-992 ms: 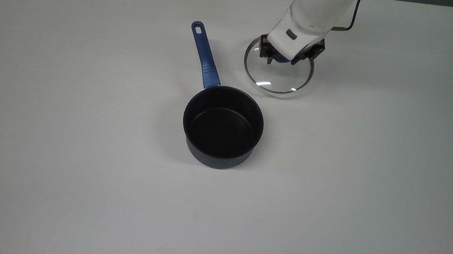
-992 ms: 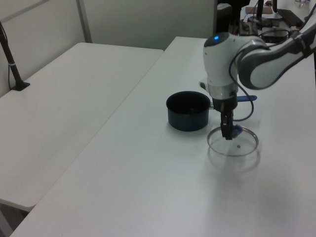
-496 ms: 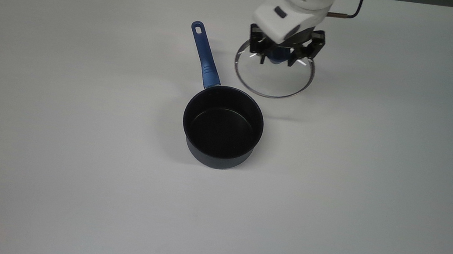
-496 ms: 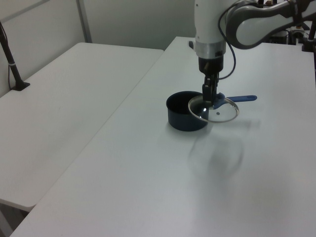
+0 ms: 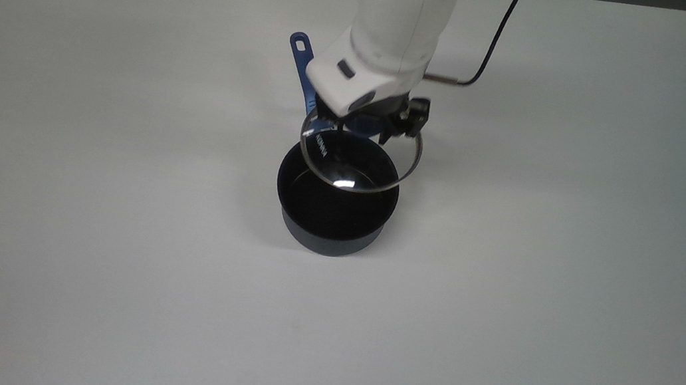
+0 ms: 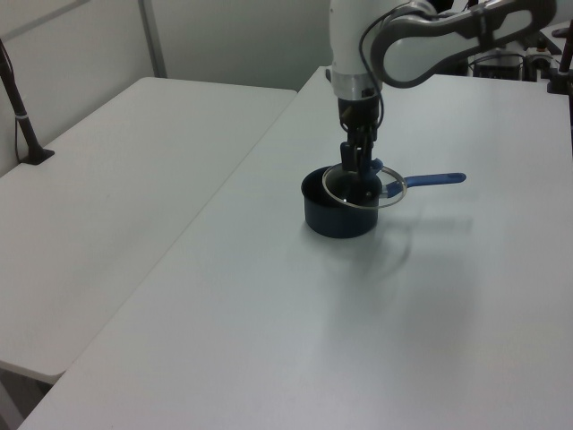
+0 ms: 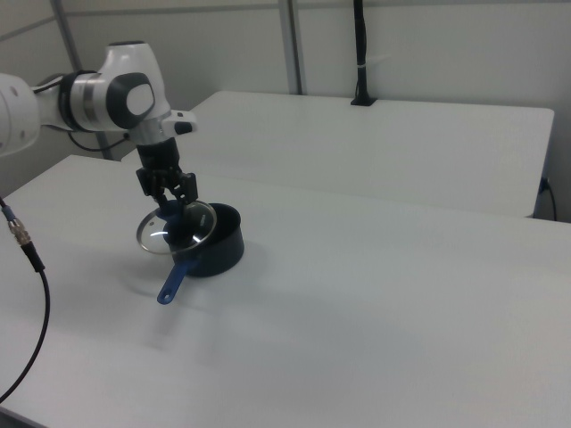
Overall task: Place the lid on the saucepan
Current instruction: 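Lower the lid onto the saucepan rim and open the gripper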
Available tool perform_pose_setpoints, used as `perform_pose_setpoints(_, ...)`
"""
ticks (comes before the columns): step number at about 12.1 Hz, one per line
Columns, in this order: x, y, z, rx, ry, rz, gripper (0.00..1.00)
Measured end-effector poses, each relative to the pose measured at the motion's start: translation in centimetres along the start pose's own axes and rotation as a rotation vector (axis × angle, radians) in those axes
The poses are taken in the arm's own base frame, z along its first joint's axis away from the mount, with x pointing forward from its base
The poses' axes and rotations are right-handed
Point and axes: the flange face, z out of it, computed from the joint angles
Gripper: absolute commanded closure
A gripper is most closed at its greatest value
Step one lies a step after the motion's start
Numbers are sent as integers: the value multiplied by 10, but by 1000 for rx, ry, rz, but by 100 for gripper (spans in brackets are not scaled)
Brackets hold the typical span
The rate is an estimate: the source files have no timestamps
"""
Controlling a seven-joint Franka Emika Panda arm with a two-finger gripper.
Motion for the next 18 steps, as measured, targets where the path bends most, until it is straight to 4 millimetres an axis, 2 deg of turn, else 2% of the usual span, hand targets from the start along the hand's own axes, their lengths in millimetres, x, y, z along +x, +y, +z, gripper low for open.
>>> perform_pose_setpoints(6,35,9,10,-4,28,46,55)
perform_pose_setpoints(9,46,18,10,0,52,80,53)
perform_pose_setpoints(10,47,19,10,1,56,85,43)
perform_pose_setpoints(13,49,19,16,-1,51,88,34)
perform_pose_setpoints(14,49,19,18,-2,48,85,22)
perform_pose_setpoints(15,49,19,19,-2,46,77,6)
perform_pose_setpoints(16,49,18,21,-3,44,71,0)
perform_pose_setpoints(18,49,18,21,-4,37,65,0)
